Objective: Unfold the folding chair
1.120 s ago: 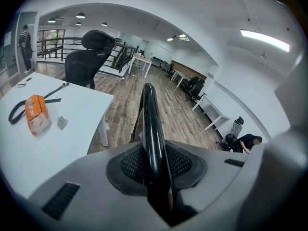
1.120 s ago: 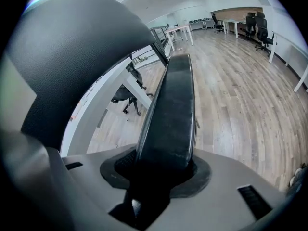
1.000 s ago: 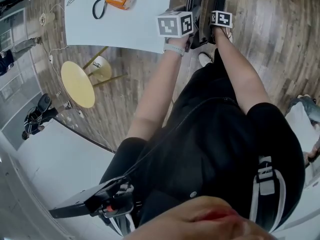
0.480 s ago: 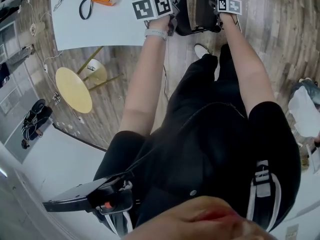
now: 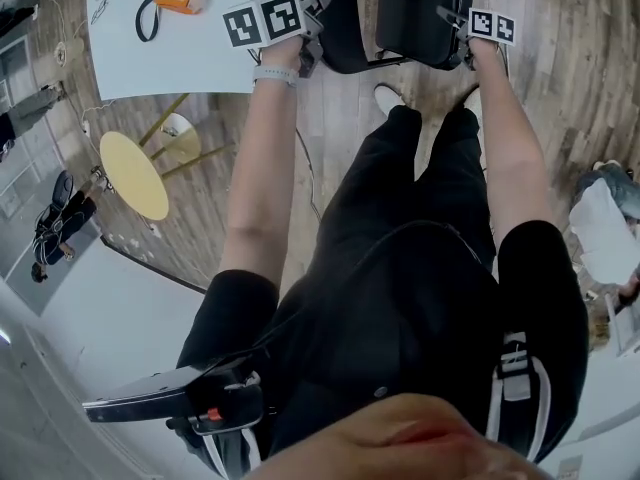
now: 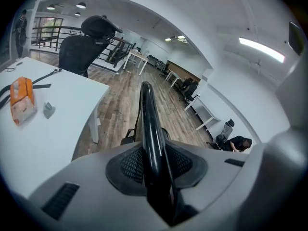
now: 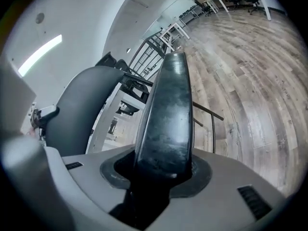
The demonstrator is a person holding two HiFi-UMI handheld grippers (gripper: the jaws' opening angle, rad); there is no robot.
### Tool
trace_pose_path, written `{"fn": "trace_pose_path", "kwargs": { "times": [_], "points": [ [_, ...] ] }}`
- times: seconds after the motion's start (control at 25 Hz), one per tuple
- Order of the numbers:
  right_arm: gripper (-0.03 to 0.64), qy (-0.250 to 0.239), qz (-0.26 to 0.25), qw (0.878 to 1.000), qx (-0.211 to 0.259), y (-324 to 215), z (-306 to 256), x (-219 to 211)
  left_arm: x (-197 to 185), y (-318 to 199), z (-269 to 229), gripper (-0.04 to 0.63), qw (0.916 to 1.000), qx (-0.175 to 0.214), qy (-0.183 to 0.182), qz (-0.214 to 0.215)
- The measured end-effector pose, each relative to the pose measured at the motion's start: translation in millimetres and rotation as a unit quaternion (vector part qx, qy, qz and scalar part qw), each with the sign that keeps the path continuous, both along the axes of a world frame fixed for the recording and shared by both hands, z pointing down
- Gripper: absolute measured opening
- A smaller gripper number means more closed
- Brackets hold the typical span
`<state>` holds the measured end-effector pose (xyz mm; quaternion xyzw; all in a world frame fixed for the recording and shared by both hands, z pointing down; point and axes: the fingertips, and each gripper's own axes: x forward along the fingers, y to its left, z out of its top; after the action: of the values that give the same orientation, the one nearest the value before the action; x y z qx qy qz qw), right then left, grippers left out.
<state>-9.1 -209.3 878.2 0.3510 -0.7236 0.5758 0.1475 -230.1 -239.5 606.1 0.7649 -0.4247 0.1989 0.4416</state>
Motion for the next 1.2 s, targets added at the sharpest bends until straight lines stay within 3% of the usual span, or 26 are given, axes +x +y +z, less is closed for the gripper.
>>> {"fn": "trace_pose_path", "kwargs": {
  "times": [0.48,0.64,0.88,1.2],
  "points": [
    [0.167,-0.13,-0.012,0.991,0.0,19.3,55.9,90.0,26.8,9.1,32.8,0.092,0.9998,-0.013,0.015,0.004],
    [0.167,-0.142,-0.022,0.99,0.0,22.4,75.5,115.9,26.1,7.5,46.5,0.092,0.9994,-0.013,0.031,0.0],
    [0.169,-0.2,-0.018,0.98,-0.003,29.7,109.0,135.4,11.6,8.4,67.9,0.094,0.9978,-0.008,0.065,0.0],
    [0.178,-0.223,-0.01,0.975,0.004,37.1,147.9,167.3,-2.8,9.2,94.5,0.097,0.9984,-0.018,0.053,0.01]
  ]
}}
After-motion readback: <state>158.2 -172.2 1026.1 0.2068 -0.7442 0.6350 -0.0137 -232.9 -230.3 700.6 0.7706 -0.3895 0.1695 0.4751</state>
